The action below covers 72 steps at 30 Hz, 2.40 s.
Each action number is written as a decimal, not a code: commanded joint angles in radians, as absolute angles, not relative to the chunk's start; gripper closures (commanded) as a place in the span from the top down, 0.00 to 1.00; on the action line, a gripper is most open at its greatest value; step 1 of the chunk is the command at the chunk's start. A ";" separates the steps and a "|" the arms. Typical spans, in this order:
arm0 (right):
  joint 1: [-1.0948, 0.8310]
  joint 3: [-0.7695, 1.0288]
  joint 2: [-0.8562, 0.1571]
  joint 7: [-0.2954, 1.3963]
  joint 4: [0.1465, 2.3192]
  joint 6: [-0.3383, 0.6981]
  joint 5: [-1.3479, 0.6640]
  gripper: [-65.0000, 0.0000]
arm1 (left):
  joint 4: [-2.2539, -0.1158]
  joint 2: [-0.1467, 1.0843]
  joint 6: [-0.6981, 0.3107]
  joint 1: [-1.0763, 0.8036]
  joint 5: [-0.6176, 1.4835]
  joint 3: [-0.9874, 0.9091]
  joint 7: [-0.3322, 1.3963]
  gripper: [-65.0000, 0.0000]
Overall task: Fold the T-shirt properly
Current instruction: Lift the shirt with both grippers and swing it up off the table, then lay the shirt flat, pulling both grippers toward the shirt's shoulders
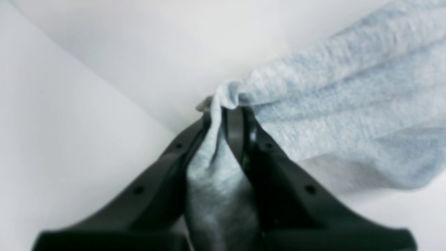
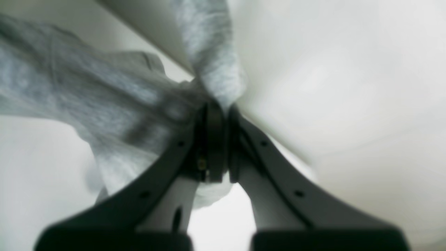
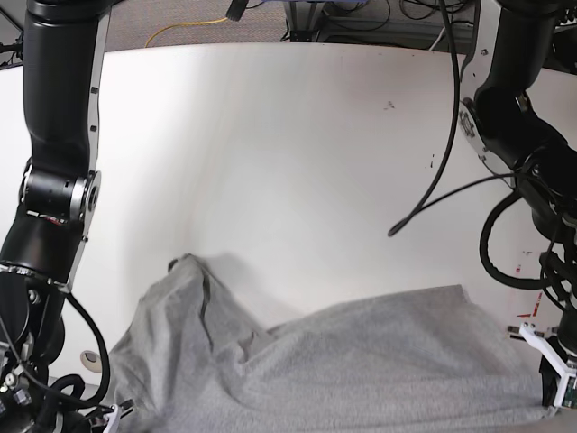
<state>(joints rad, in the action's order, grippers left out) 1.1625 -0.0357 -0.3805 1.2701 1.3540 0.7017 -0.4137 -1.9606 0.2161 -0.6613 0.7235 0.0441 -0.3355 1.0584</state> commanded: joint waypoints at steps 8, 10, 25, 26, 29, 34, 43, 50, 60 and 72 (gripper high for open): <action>1.306 -0.104 -0.427 1.371 1.376 0.698 -0.406 0.00 | -1.972 0.294 -0.659 0.828 0.038 -0.237 1.043 0.00; 1.306 -0.101 -0.441 1.386 1.377 0.698 -0.406 0.00 | -1.974 0.300 -0.659 0.796 0.039 -0.234 1.043 0.00; 0.639 0.176 -0.444 1.396 1.656 0.698 -0.476 0.00 | -2.014 0.294 -0.698 0.265 0.042 -0.311 1.043 0.00; 0.584 0.197 -0.441 1.396 1.669 0.698 -0.481 0.00 | -2.012 0.292 -0.698 0.223 0.042 -0.323 1.043 0.00; 0.478 0.246 -0.401 1.396 1.692 0.698 -0.483 0.00 | -2.012 0.291 -0.698 0.119 0.042 -0.357 1.041 0.00; 0.292 0.314 -0.371 1.396 1.771 0.698 -0.483 0.00 | -2.012 0.291 -0.698 -0.050 0.042 -0.392 1.041 0.00; -0.018 0.458 -0.252 1.385 1.837 0.698 -0.483 0.00 | -2.009 0.291 -0.698 -0.262 0.039 -0.443 1.041 0.00; -0.159 0.596 -0.186 1.357 1.848 0.698 -0.483 0.00 | -1.994 0.292 -0.698 -0.371 0.039 -0.460 1.038 0.00; -0.262 0.717 -0.122 1.357 1.890 0.698 -0.624 0.22 | -1.956 0.291 -0.698 -0.443 0.039 -0.461 1.038 0.00; -0.323 0.819 -0.120 1.357 1.896 0.698 -0.785 0.73 | -1.954 0.294 -0.698 -0.487 0.039 -0.424 1.038 0.59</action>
<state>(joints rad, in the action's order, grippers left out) -0.3202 0.7956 -0.1032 1.3663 1.8771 0.6975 -0.7685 -1.9396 0.2802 -0.7044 -0.4923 0.0387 -0.4179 1.0508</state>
